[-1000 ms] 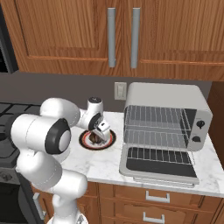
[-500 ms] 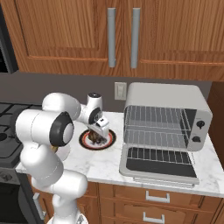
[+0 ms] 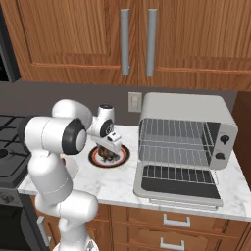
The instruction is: Open the toaster oven door. Place the bread on the bottom rack in the toaster oven and place the chicken drumstick on the top rack.
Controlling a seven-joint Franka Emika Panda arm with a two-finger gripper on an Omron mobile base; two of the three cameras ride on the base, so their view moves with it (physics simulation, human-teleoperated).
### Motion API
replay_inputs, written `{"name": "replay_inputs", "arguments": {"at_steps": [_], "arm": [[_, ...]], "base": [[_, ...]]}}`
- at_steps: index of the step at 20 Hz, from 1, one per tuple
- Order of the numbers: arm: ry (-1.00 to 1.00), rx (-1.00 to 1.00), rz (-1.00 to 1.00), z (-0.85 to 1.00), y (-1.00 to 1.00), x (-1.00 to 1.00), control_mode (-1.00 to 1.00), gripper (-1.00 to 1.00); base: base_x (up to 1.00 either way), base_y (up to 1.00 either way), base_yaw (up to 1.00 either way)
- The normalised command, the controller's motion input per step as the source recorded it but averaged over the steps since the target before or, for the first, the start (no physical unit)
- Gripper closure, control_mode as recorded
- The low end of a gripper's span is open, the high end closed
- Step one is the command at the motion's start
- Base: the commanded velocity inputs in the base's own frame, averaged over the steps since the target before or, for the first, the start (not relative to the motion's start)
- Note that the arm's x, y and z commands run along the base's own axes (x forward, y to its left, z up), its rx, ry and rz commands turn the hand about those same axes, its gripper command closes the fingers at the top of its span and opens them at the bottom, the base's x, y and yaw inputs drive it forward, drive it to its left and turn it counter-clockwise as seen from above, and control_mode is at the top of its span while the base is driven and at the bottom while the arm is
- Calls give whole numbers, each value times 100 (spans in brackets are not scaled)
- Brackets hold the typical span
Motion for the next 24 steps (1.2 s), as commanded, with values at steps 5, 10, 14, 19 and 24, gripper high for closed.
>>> {"name": "replay_inputs", "arguments": {"at_steps": [5, 10, 14, 19, 24], "arm": [[4, 0, 8, -39, 12, 0, -100, -100], [0, 0, 10, -12, 12, 2, -100, -100], [0, 0, 9, 0, 11, 0, -100, 100], [0, 0, 5, -1, 3, 0, -100, 100], [0, 1, 3, 10, -6, -4, -100, 100]], "base": [[0, 0, 0], [0, 0, 0], [0, 0, 0], [0, 0, 0], [0, 0, 0]]}}
